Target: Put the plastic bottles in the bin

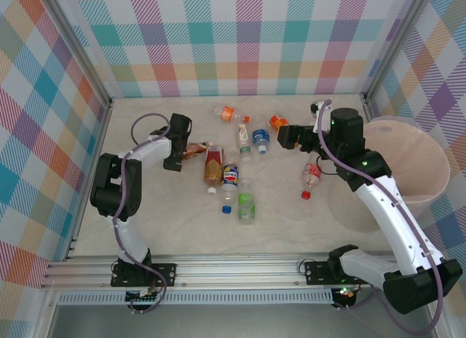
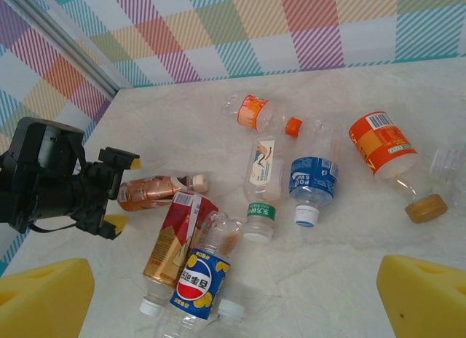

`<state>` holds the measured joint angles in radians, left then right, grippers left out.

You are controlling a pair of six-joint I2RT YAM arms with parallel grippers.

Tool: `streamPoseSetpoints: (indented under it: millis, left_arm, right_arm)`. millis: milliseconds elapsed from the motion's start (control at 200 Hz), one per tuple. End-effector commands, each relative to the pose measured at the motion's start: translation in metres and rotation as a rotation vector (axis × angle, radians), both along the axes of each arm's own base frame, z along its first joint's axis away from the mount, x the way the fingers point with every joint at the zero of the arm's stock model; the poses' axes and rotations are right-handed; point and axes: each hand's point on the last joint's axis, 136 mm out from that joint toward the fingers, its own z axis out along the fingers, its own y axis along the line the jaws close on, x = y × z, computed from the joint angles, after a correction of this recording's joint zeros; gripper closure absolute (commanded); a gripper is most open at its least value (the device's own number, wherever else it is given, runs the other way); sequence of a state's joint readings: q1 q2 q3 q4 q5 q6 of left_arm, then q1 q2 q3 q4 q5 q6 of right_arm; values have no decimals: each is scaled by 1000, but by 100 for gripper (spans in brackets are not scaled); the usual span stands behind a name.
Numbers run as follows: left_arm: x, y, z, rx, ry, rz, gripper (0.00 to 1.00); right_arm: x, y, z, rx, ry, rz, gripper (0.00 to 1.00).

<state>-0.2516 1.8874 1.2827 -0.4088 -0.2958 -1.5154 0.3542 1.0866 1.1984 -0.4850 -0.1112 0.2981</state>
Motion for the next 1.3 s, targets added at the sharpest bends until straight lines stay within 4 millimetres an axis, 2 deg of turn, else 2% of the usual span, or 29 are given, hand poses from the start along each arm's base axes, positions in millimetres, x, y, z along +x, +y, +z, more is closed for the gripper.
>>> streamPoseSetpoints:
  millis: [0, 80, 195, 385, 400, 505, 670, 780, 925, 1055, 1220, 1295]
  left_arm:
    - [9, 12, -6, 11, -17, 65, 4]
    - [10, 13, -12, 9, -16, 74, 9]
    - [16, 14, -19, 4, -31, 73, 21]
    - [25, 23, -16, 38, -55, 53, 40]
    - [32, 23, -11, 33, -86, 52, 42]
    - [42, 31, 3, 51, -141, 30, 49]
    - [48, 42, 36, 96, -205, -23, 49]
    - [47, 41, 63, 127, -231, -118, 48]
    - [50, 21, 107, 167, -320, -342, 47]
    - [46, -8, 145, 154, -414, -559, 47]
    - [30, -57, 196, 154, -559, -842, 47]
    - [18, -80, 212, 169, -607, -948, 47]
  right_arm:
    - [-3, -1, 2, -21, -20, 3, 0]
    - [-2, -1, 1, -23, -17, 4, 0]
    - [-3, -2, 1, -26, -18, 2, 0]
    - [-4, -3, -1, -35, -16, -3, 0]
    - [-4, -3, -1, -35, -15, -3, 0]
    - [-4, -3, 0, -35, -18, -3, 0]
    - [-6, -2, 1, -24, -22, 4, 0]
    - [-8, 0, -1, -11, -25, 16, 0]
    - [-13, 6, -4, 14, -31, 56, 0]
    - [-15, 14, -3, 37, -53, 105, 0]
    - [-8, 20, -2, 53, -80, 121, 0]
    - [-4, 23, -3, 63, -78, 122, 0]
